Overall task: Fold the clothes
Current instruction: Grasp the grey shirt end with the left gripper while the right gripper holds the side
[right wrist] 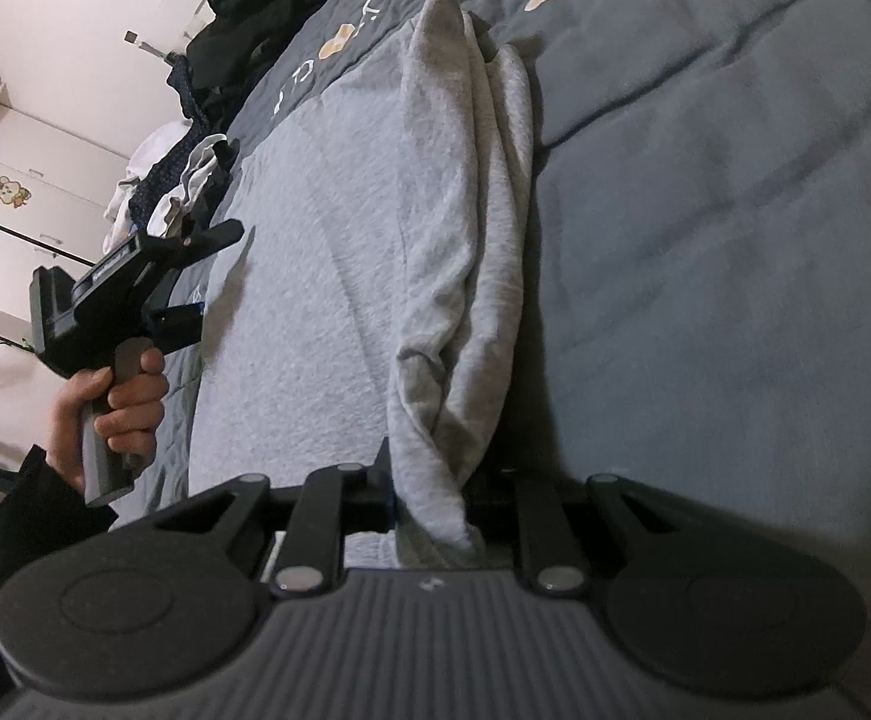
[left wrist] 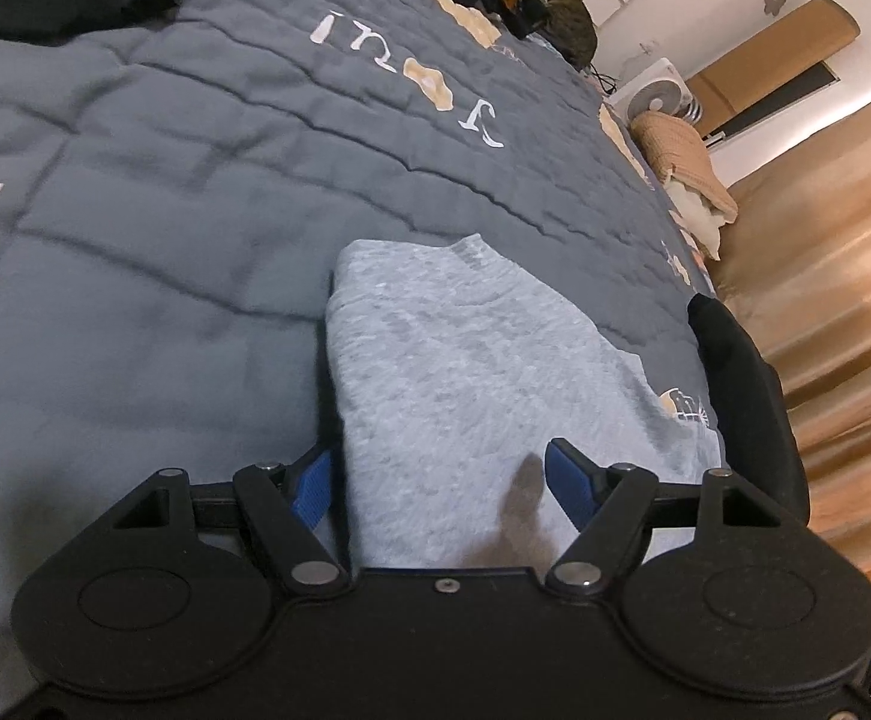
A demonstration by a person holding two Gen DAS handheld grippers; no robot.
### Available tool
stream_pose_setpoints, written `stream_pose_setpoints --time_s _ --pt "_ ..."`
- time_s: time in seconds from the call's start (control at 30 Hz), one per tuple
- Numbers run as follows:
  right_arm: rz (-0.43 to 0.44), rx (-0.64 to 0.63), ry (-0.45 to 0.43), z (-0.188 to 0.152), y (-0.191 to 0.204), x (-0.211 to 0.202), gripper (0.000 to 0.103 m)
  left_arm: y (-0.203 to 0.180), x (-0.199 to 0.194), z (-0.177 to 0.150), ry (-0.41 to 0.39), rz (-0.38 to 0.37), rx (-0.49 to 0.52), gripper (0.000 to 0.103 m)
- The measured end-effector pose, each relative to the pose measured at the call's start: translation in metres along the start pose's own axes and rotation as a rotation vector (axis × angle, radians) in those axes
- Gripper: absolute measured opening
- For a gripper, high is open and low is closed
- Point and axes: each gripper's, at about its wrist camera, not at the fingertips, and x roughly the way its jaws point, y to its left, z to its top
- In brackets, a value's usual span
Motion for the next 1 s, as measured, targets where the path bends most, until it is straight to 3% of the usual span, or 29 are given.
stream_pose_setpoints --time_s 0.43,0.57,0.67,0.73,0.83,0.9,1.0 --pt "-0.007 -0.003 0.006 -0.001 0.001 -0.002 0.017 -0.01 0.025 0.014 0.053 -0.016 0.049 0.073" --pt "-0.01 -0.003 0.005 -0.001 0.001 -0.002 0.017 -0.021 0.029 0.011 0.062 0.031 0.147 0.072" --pt "-0.013 -0.003 0.004 -0.002 0.002 -0.003 0.017 -0.022 0.026 0.011 0.055 0.058 0.161 0.061" --pt "-0.015 -0.002 0.005 -0.002 0.003 -0.003 0.017 -0.018 0.022 0.012 0.047 0.067 0.146 0.037" --pt "-0.018 -0.003 0.005 -0.002 0.004 -0.003 0.017 -0.016 0.017 0.013 0.04 0.069 0.131 0.019" --pt "-0.023 -0.004 0.005 -0.001 0.005 -0.003 0.017 -0.024 0.013 0.011 0.027 0.08 0.162 0.011" --pt "-0.031 -0.007 0.001 -0.001 0.009 -0.005 0.018 -0.039 0.009 0.007 -0.002 0.105 0.218 0.008"
